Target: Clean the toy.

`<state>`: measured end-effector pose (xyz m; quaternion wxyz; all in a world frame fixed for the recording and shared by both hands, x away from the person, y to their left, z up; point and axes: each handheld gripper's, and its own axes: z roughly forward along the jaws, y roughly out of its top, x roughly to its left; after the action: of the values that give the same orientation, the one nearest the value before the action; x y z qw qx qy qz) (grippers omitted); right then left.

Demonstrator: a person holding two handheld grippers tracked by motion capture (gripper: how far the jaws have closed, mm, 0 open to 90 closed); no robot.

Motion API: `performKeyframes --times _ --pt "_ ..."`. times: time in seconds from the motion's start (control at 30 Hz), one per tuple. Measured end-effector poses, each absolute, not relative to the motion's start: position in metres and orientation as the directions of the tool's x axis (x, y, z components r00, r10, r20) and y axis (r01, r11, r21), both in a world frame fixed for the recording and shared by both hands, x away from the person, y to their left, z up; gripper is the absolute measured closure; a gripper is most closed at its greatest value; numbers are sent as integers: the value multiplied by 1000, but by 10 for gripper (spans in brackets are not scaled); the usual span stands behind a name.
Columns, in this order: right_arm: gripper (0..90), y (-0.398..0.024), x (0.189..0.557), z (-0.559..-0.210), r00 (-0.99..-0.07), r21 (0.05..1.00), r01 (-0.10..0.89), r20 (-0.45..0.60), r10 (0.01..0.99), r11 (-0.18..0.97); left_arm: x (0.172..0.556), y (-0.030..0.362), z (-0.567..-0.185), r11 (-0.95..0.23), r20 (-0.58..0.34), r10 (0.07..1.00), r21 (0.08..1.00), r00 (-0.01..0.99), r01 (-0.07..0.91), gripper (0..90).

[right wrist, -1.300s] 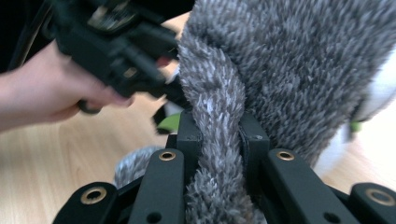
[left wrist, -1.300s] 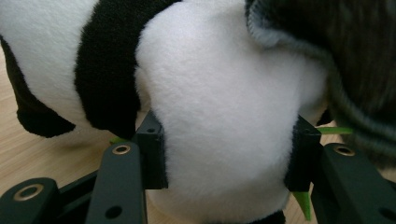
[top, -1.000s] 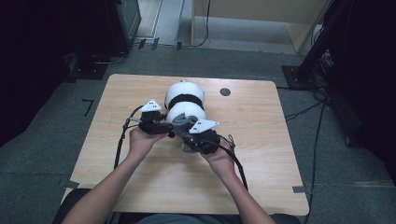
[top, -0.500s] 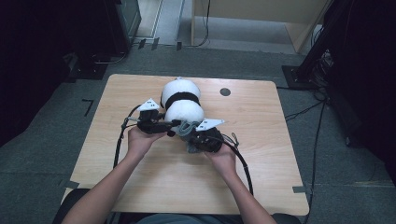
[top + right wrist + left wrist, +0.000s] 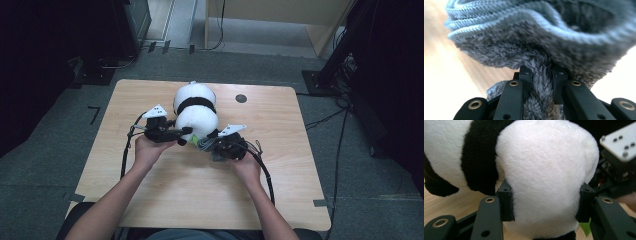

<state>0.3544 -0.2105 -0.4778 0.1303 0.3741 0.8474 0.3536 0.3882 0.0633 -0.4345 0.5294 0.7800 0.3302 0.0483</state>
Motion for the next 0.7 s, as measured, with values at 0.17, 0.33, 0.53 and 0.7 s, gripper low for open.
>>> performKeyframes --times 0.17,0.33,0.53,0.7 --pt "768 -239 360 -471 -615 721 582 87 784 377 388 62 -437 -250 -261 565 850 783 464 475" --pt "768 -259 359 -458 -567 762 577 113 816 295 389 61 -444 -258 -261 563 846 785 466 471" --pt "770 -273 352 -425 -561 826 532 178 809 187 386 54 -453 -305 -231 573 831 786 466 469" --pt "770 -261 343 -404 -623 856 491 217 751 160 379 43 -454 -312 -215 559 840 801 444 469"
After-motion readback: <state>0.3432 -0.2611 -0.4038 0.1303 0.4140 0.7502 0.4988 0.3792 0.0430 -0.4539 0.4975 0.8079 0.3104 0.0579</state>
